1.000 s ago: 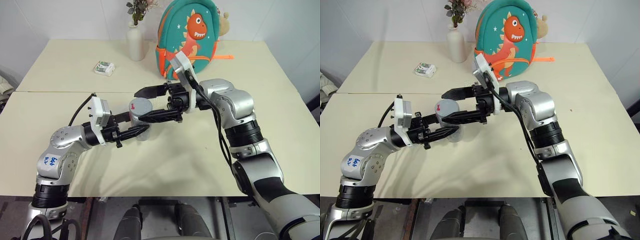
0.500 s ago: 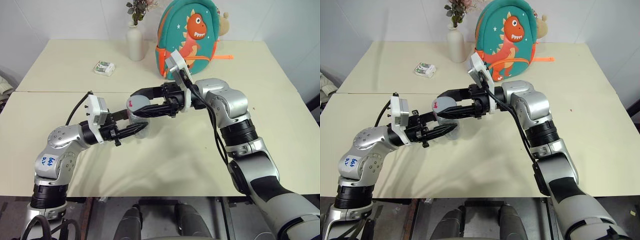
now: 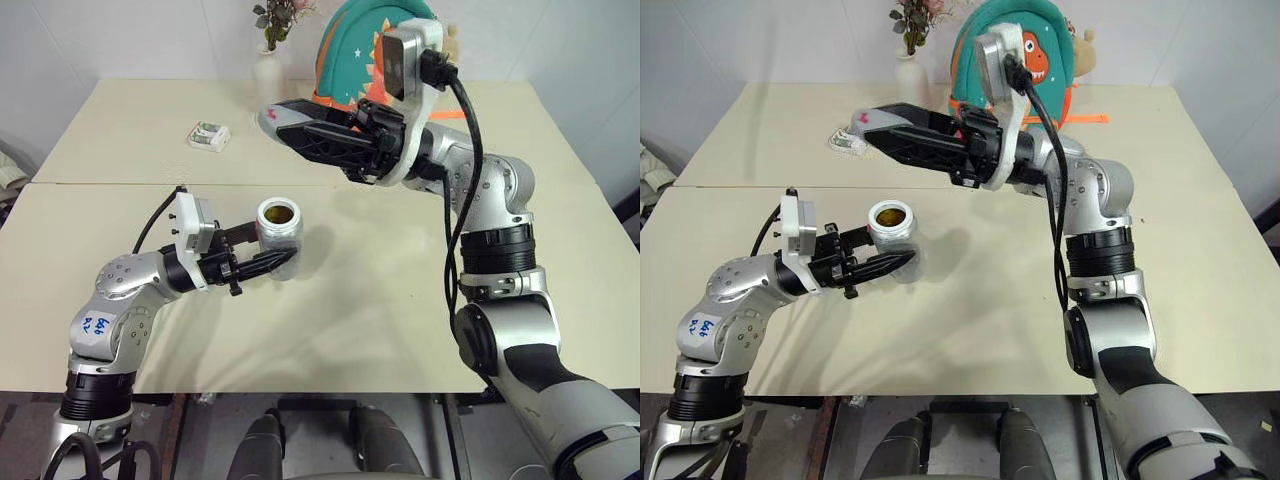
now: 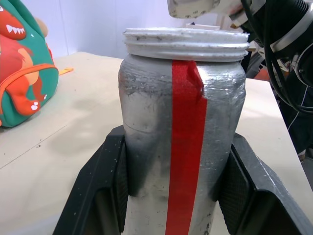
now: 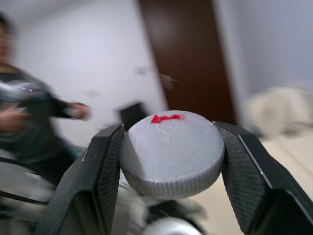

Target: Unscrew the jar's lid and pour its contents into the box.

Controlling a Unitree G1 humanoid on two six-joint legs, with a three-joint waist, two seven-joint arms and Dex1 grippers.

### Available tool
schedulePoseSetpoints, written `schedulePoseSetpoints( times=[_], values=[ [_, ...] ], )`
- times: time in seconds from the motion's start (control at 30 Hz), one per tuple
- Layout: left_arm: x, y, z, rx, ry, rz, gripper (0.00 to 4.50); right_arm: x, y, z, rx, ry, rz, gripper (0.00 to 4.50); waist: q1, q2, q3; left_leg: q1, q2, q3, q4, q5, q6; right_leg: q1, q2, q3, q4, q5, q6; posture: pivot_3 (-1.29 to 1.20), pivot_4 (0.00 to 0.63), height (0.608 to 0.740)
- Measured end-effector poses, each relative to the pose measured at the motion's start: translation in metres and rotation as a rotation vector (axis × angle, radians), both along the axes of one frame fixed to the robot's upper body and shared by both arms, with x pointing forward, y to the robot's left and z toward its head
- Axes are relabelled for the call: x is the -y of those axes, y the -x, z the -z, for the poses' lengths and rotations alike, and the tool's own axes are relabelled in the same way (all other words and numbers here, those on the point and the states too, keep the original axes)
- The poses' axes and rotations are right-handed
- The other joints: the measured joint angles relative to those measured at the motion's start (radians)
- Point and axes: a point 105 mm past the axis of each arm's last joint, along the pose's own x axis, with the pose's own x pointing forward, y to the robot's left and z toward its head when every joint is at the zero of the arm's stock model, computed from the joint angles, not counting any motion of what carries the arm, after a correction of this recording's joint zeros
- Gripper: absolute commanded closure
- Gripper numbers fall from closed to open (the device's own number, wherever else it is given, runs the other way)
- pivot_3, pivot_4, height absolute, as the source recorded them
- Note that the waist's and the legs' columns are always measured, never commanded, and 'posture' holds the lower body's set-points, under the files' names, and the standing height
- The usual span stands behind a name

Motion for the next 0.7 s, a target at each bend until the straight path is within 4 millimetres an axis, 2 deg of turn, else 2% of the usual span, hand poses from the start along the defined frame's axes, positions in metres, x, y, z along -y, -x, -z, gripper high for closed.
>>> schedulePoseSetpoints(
  times=[0.13, 0.2, 0.37, 0.57, 0.7],
  values=[
    [-0.008, 0.002, -0.004, 0.008, 0.027, -0.037, 2.51, 0.039, -0.040, 0.067, 0.084, 0.113, 0.345, 1.96, 0.002, 0.000, 0.000, 0.000, 0.000, 0.001, -0.001, 0.000, 0.000, 0.000, 0.000, 0.000, -0.001, 0.000, 0.000, 0.00, 0.150, 0.740],
    [-0.011, 0.002, -0.006, 0.013, 0.031, -0.049, 2.51, 0.051, -0.049, 0.092, 0.074, 0.137, 0.433, 1.96, -0.001, 0.000, 0.000, 0.000, 0.000, 0.001, -0.001, 0.000, 0.000, 0.000, 0.000, 0.001, -0.001, 0.000, 0.000, 0.00, 0.150, 0.740],
    [-0.013, 0.001, -0.007, -0.006, 0.047, -0.057, 2.51, 0.071, -0.058, 0.124, 0.100, 0.168, 0.574, 1.96, -0.007, 0.000, 0.000, 0.001, 0.001, 0.002, -0.001, 0.000, 0.000, 0.000, 0.001, 0.002, 0.001, 0.000, 0.000, 0.00, 0.150, 0.740],
    [-0.018, -0.001, -0.014, -0.028, 0.083, -0.072, 2.51, 0.088, -0.064, 0.167, -0.013, 0.221, 0.661, 1.96, -0.004, 0.000, 0.000, 0.001, 0.000, 0.002, 0.003, 0.000, 0.000, 0.001, 0.001, 0.002, 0.003, 0.000, 0.000, 0.00, 0.150, 0.740],
    [-0.020, -0.001, -0.017, -0.020, 0.078, -0.082, 2.51, 0.099, -0.069, 0.185, -0.076, 0.237, 0.714, 1.96, -0.005, 0.000, 0.000, 0.002, 0.001, 0.002, 0.003, 0.000, 0.000, 0.001, 0.001, 0.002, 0.003, 0.000, 0.000, 0.00, 0.150, 0.740]
  ],
)
